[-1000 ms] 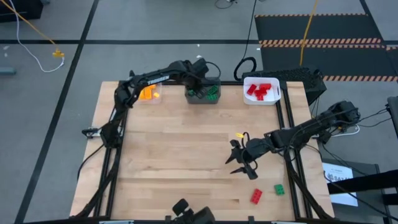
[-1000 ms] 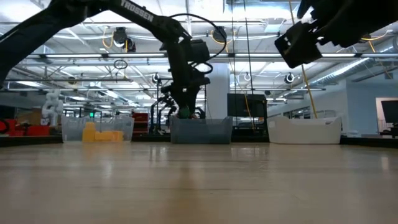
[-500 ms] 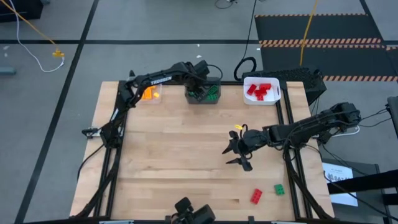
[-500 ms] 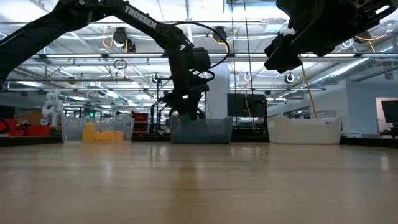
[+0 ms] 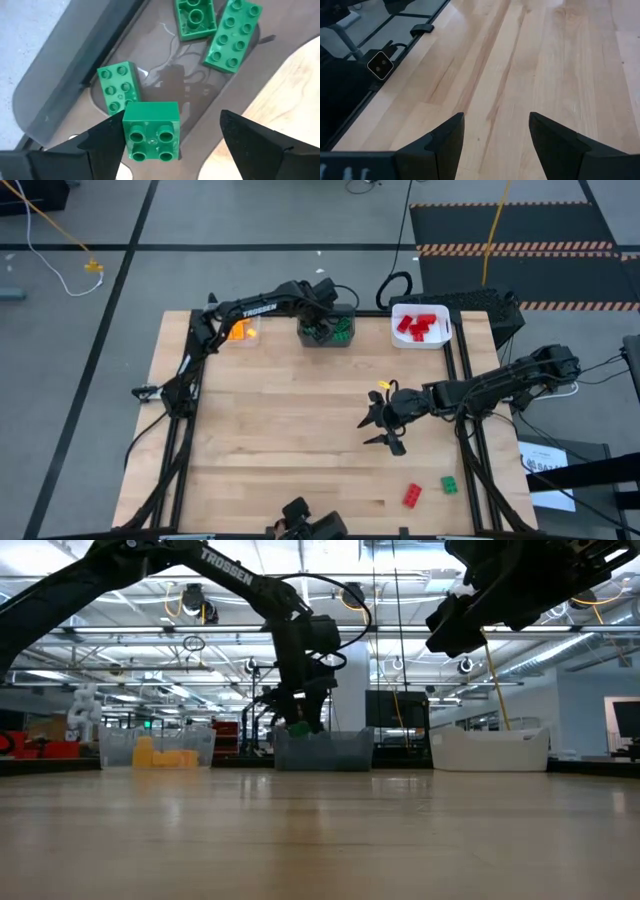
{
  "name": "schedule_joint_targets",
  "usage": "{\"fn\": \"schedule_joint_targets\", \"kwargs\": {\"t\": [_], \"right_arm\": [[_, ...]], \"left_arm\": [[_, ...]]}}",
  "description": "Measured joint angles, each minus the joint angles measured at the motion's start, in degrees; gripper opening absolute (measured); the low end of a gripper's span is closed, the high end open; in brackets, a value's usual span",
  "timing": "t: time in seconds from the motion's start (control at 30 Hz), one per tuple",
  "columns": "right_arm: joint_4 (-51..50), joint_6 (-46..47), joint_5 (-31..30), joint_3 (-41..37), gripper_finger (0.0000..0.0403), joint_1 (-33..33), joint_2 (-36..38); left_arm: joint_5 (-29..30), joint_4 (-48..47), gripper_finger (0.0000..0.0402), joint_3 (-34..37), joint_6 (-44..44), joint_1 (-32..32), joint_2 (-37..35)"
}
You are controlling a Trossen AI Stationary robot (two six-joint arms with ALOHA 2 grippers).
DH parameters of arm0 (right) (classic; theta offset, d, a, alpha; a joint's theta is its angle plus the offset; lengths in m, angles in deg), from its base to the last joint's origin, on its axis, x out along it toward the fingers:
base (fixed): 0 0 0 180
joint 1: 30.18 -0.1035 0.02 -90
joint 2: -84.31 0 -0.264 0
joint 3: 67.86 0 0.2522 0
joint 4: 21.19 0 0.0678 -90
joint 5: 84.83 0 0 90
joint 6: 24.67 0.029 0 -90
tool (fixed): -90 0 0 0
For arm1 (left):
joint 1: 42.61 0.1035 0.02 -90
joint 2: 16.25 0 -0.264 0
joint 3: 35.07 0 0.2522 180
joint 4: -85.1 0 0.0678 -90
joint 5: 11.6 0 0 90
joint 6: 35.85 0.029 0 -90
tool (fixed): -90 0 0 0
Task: Sort & place blocks by color
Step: Put the 4 stud green game piece into the gray bin, then put the 8 stud red game piece into the white bin
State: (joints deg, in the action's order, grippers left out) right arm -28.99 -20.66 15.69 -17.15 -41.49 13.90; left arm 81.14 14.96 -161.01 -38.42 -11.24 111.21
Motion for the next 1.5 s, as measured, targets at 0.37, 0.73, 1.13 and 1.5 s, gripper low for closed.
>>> {"fn": "schedule_joint_targets", "kwargs": {"t": [0.37, 0.73, 1.13, 1.5], "right_arm": [[-0.07, -0.15, 0.02, 0.00, 0.0215, -0.02, 0.00], [-1.73, -0.39, -0.07, 0.00, 0.0215, 0.25, 0.00], [-6.61, 5.65, -0.26, -1.01, 0.0215, 1.49, 0.04], [8.40, 19.17, 5.68, -10.47, 0.0215, -4.59, 0.02]], "left_arm": [[0.35, 0.59, 0.0371, 0.00, 0.95, -0.02, 0.00], [0.27, -1.57, 0.0365, 0.09, 0.85, -0.50, -2.37], [0.48, -1.83, 0.0237, 0.04, 1.36, -16.97, -13.13], [2.89, 10.80, 0.0200, 8.47, 2.32, -32.13, -14.06]]}}
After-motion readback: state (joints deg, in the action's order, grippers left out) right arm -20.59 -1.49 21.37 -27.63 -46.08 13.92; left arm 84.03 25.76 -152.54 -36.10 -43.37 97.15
